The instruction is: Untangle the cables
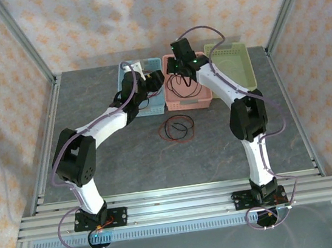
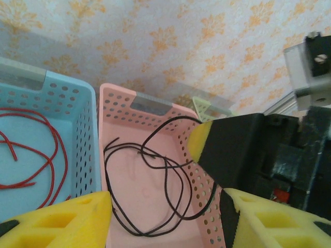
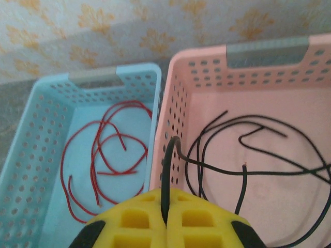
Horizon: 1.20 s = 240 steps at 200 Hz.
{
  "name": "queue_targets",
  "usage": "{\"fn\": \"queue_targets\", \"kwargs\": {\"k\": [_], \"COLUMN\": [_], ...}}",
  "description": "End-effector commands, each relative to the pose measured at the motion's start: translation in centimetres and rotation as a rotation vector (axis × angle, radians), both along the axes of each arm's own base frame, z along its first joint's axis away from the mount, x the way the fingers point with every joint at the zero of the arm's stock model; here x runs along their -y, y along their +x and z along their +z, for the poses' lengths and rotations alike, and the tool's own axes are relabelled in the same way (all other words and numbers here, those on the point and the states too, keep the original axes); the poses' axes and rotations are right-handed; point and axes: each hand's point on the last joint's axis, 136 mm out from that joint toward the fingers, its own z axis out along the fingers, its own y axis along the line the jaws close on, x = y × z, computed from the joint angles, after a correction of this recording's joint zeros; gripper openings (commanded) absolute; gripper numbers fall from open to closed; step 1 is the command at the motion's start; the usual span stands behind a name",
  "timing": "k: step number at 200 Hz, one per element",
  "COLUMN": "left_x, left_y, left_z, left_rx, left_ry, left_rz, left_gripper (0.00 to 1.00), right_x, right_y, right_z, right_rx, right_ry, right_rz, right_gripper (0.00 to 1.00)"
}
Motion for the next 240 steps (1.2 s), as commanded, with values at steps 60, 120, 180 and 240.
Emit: {"fn": "queue_targets", "kwargs": {"k": [60,120,180,240], "left_x": [1.3,1.6,2.2,1.9], "left_y": [0.1,-0.6,-3.9,-8.8], "left_z": [-3.5,-3.3,-2.4,-3.7], "left_rx": [-0.075,-0.079,-0.053,-0.063], "left_ry": [0.014,0.027,0.134,0.178], "left_rz": [-0.068,-0.093,-0.101,-0.101], "left_gripper": [0.58,0.58,0.58,0.58], "right_x": [0.3,1.7,3.0,3.0], "right_y": [0.5,1.4,-0.6,-7.9], "right_z": [-4.7,-4.4,0.6,2.9], "right_rx": [-0.158,-0.144,-0.024,0.074], "right_ry": [0.029,0.008,0.0,-0.004], "right_rz": [-0.001,-0.053,-0.061,-0.022], "right_gripper": [0.02,0.23,0.38,0.38]}}
